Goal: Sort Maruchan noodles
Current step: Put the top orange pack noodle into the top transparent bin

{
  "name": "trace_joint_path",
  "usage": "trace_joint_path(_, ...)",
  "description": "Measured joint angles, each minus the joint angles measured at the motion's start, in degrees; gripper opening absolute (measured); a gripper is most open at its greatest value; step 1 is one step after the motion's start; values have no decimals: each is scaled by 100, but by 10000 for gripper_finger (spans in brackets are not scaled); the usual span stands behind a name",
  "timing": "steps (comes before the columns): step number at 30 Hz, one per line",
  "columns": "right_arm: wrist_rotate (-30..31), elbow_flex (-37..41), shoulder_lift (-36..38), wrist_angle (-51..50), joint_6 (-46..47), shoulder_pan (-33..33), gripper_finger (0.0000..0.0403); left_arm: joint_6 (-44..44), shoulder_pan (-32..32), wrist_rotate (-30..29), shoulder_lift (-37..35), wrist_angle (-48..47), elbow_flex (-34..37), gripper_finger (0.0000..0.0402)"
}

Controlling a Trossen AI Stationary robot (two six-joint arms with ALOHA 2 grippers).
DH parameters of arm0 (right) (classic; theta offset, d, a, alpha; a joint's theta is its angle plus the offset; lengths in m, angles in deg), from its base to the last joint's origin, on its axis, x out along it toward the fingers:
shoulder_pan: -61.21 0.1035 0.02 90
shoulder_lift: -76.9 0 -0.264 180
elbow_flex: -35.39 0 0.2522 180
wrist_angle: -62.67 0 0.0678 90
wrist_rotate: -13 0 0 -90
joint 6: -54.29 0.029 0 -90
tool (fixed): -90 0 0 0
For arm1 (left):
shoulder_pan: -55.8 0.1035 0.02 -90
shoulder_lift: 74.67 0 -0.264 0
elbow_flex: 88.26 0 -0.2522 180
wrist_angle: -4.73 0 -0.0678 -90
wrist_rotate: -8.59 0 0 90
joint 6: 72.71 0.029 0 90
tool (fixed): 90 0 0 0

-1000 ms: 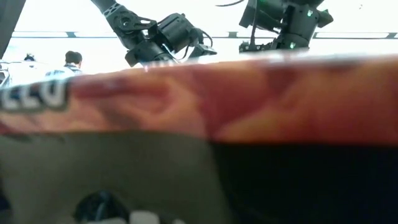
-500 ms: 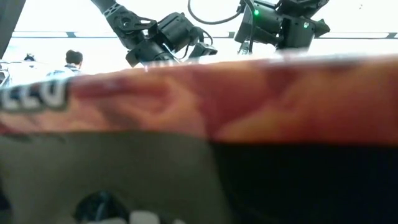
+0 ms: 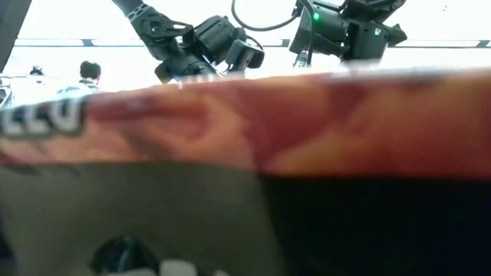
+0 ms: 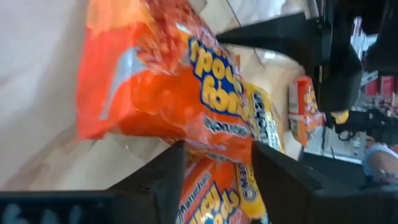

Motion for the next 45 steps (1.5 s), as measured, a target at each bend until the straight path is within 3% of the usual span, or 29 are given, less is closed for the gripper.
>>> trace_joint_path(7, 0, 5, -4, 3, -2, 0, 207, -147, -2, 455, -2, -694, 0, 236)
trace_joint_path(12, -4, 9, -4, 47, -20, 0, 207, -143, -2, -135, 9, -790, 0, 258)
trace_joint_path(16, -7, 9, -7, 62, -21, 0, 207, -35, 2, -538, 11, -514, 0, 261)
trace_joint_path(26, -13, 11, -9, 59, -22, -1, 207, -283, -32, -597, 333, -219, 0, 262)
trace_joint_path(38, -25, 16, -9, -21, -102, -2, 207, -520, -37, -591, 712, 1103, 2, 262)
trace_joint_path(45, -24, 16, -11, 39, -165, -2, 207, -520, -11, -738, 722, 1151, 2, 248)
